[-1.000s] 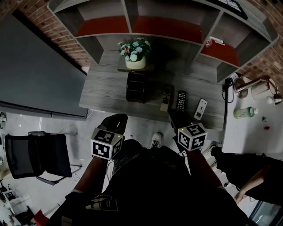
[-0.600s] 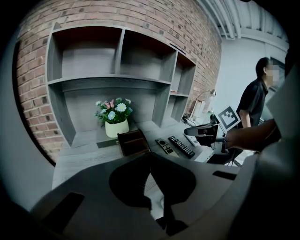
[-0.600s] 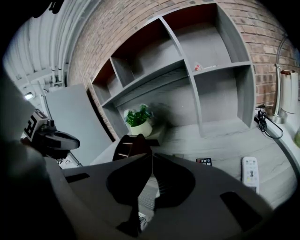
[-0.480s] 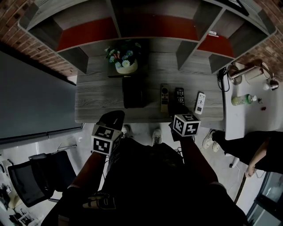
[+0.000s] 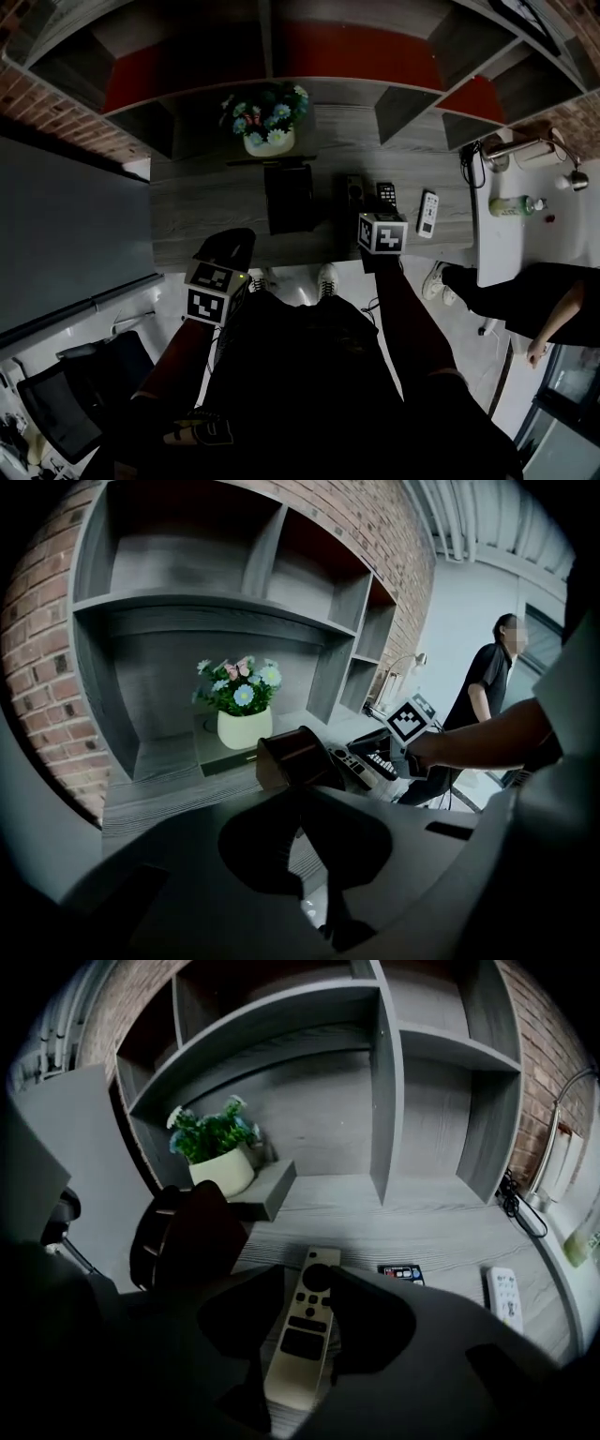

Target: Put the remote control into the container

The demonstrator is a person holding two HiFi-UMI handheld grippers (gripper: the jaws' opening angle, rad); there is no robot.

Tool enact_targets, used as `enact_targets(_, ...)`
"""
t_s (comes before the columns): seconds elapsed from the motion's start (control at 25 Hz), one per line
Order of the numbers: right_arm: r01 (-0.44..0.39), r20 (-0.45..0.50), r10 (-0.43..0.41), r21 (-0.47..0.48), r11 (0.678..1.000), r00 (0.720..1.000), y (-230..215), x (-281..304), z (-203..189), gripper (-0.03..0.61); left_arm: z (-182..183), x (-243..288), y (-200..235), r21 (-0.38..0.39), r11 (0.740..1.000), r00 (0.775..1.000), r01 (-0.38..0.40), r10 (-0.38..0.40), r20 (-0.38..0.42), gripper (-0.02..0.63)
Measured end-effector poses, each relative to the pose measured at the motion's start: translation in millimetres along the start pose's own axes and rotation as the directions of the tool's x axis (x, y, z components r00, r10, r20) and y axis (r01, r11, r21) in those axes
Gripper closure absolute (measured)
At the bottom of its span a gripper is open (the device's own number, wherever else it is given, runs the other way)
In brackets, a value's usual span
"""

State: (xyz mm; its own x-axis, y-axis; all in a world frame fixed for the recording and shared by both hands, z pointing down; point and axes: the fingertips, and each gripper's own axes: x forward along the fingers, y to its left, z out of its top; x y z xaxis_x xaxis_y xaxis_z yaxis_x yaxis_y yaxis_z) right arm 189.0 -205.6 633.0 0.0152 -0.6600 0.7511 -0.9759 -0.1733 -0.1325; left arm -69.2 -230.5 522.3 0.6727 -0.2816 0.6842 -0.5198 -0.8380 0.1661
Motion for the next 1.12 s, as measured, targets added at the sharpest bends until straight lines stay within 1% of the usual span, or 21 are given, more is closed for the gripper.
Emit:
enact_targets(0.12, 0.018, -0.079, -0.019, -0.013, 1.000, 0.997, -6, 23, 0, 0.366, 1, 0, 8, 0.001, 1.000, 1.000, 0.008, -0.008, -0.003, 0.607)
enact_targets(0.2, 0.044, -0.127, -0.046, -0.018, 0.999, 0.991, -14, 39, -6, 0.345, 1, 0, 11, 0.005, 1.000, 1.000, 0.014, -0.014, -0.008, 0.607)
enact_targets(0.32, 0.061, -0.170, -0.060, -0.004, 0.998, 0.984, -22, 54, -8, 0.344, 3, 0, 14, 0.003, 1.000, 1.000, 0.024, -0.024, -0.013, 0.607)
enact_targets(0.48, 0.044, -0.233, -0.038, 0.023, 0.999, 0.972, -18, 65, -14, 0.345, 2, 0, 17, -0.001, 0.999, 0.999, 0.035, -0.035, -0.023, 0.607)
enact_targets(0.6, 0.056, -0.287, -0.037, 0.060, 0.997, 0.957, -16, 67, -20, 0.345, 4, 0, 19, -0.004, 0.999, 0.999, 0.038, -0.039, -0.022, 0.607)
enact_targets(0.68, 0.063, -0.303, -0.042, 0.063, 0.996, 0.952, -18, 67, -22, 0.354, 4, 0, 18, -0.011, 0.999, 0.999, 0.045, -0.045, -0.017, 0.607)
enact_targets(0.76, 0.059, -0.290, -0.035, 0.073, 0.996, 0.956, -20, 63, -20, 0.364, 3, 1, 18, -0.015, 0.999, 0.998, 0.051, -0.051, -0.019, 0.607)
enact_targets(0.96, 0.031, -0.220, -0.010, 0.093, 0.995, 0.976, -17, 42, -7, 0.365, 9, 3, 22, -0.008, 0.998, 0.998, 0.056, -0.056, -0.004, 0.607)
enact_targets(1.12, -0.005, -0.132, 0.016, 0.082, 0.997, 0.991, -7, 18, 15, 0.368, 14, 3, 19, 0.002, 0.997, 0.997, 0.075, -0.075, 0.010, 0.607)
